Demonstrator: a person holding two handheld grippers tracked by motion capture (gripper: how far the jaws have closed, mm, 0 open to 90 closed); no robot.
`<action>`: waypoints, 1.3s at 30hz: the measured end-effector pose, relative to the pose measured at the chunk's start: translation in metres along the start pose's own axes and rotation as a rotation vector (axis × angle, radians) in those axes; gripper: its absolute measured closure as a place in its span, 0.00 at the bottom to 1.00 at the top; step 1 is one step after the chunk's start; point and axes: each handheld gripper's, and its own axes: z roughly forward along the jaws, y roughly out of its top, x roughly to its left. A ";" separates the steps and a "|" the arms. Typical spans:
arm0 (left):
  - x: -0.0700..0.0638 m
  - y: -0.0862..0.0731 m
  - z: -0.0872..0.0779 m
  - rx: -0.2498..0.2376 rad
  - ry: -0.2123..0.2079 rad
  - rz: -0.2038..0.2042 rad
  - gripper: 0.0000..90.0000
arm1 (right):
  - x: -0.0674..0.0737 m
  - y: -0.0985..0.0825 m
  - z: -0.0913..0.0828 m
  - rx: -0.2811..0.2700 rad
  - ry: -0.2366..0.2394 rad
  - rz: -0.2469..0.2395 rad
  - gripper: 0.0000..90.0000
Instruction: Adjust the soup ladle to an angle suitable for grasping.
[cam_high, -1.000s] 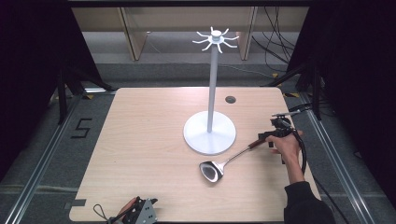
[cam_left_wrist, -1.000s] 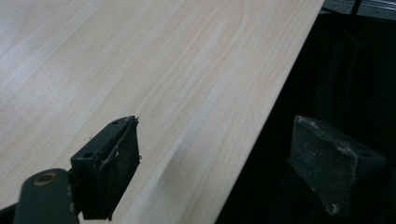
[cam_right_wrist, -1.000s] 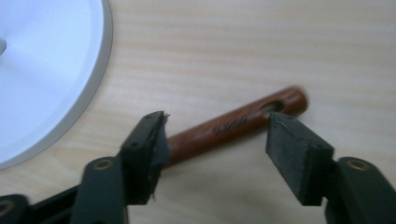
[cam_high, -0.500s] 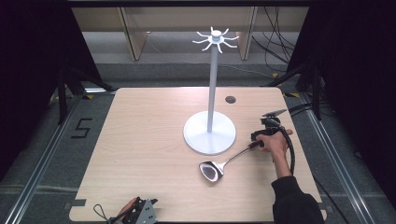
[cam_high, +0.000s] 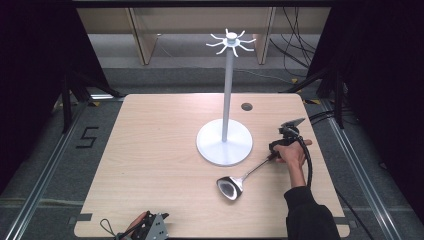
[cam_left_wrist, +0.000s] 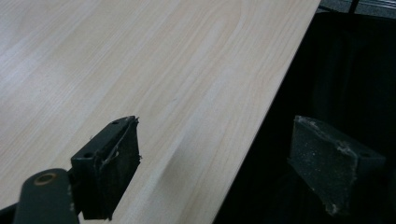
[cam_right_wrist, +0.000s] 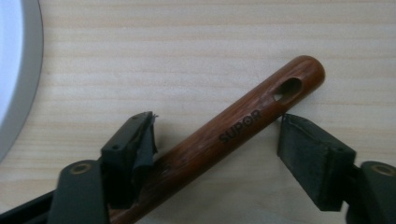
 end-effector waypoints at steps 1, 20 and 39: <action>0.000 0.000 0.000 -0.002 -0.005 -0.001 0.17 | 0.001 0.001 -0.001 0.012 0.005 0.005 0.37; 0.000 0.000 0.000 -0.004 -0.007 0.001 0.17 | 0.009 0.006 -0.005 0.056 0.009 0.012 0.74; 0.000 0.000 0.000 0.008 -0.002 0.019 0.17 | 0.023 0.011 -0.015 -0.027 0.126 -0.017 0.81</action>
